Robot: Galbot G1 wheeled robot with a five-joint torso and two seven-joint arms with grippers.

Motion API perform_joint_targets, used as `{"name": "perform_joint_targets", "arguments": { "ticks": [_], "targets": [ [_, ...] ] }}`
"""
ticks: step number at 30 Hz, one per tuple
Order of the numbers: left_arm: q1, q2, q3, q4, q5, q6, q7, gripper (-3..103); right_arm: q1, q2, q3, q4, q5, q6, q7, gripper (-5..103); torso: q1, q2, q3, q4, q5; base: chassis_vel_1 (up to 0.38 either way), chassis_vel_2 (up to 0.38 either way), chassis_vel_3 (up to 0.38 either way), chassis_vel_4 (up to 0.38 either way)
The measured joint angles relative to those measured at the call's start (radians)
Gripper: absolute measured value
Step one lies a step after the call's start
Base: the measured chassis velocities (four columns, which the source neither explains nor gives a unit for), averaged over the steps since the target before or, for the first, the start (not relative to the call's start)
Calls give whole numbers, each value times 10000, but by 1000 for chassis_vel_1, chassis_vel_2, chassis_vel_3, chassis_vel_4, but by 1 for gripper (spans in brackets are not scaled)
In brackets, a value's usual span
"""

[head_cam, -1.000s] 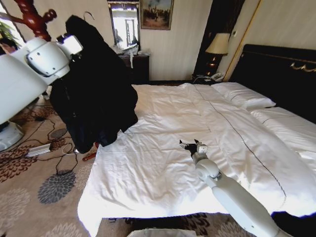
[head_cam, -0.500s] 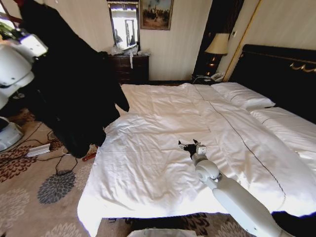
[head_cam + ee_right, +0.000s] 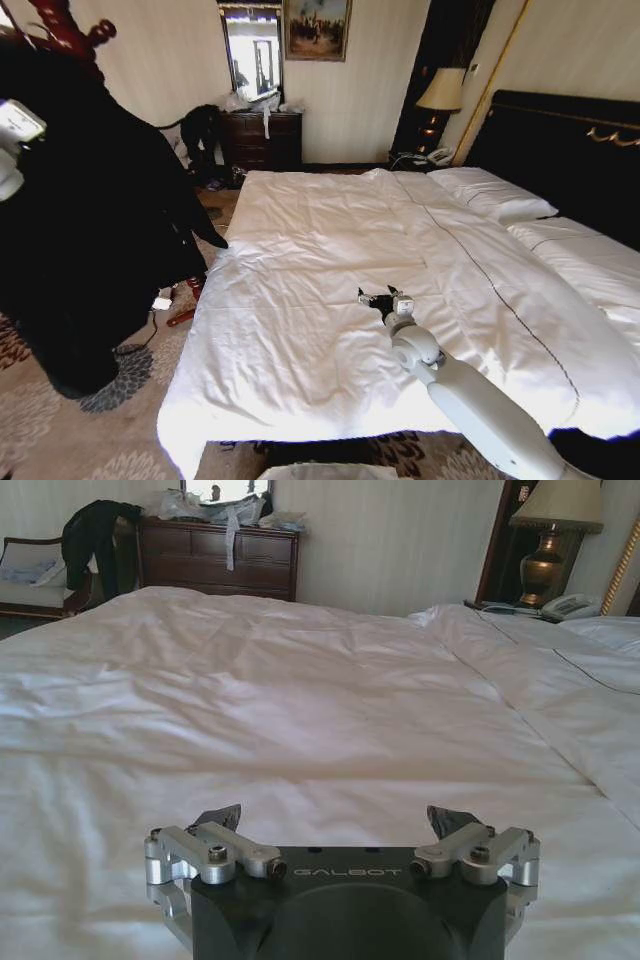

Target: Pick up the clothes from the bed and hang them on the clothes hanger.

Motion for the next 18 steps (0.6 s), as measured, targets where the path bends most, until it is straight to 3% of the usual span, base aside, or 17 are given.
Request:
{"name": "perform_joint_targets", "arguments": {
  "ticks": [2, 6, 10, 18],
  "targets": [
    [-258, -112, 193, 67, -20, 0, 8, 24, -21, -9, 38, 5, -3, 0, 0, 100, -1, 0, 0, -1, 0, 0, 0, 0, 0],
    [-1990, -929, 1589, 743, -84, -95, 99, 24, -47, -28, 209, 24, 1, -2, 1, 100, 1, 0, 0, -3, 6, 0, 0, 0, 0],
    [-2984, -1550, 2681, 1348, -400, -129, 118, 24, -45, -27, 308, 25, 6, -2, -1, 100, 0, 0, 0, -5, 6, 0, 0, 0, 0],
    [-3159, -1930, 3130, 2010, -633, 7, 183, 24, -203, -117, 542, -23, -36, 79, -15, 100, -2, 1, -1, 0, 3, 0, 0, 0, 0]
  ]
}}
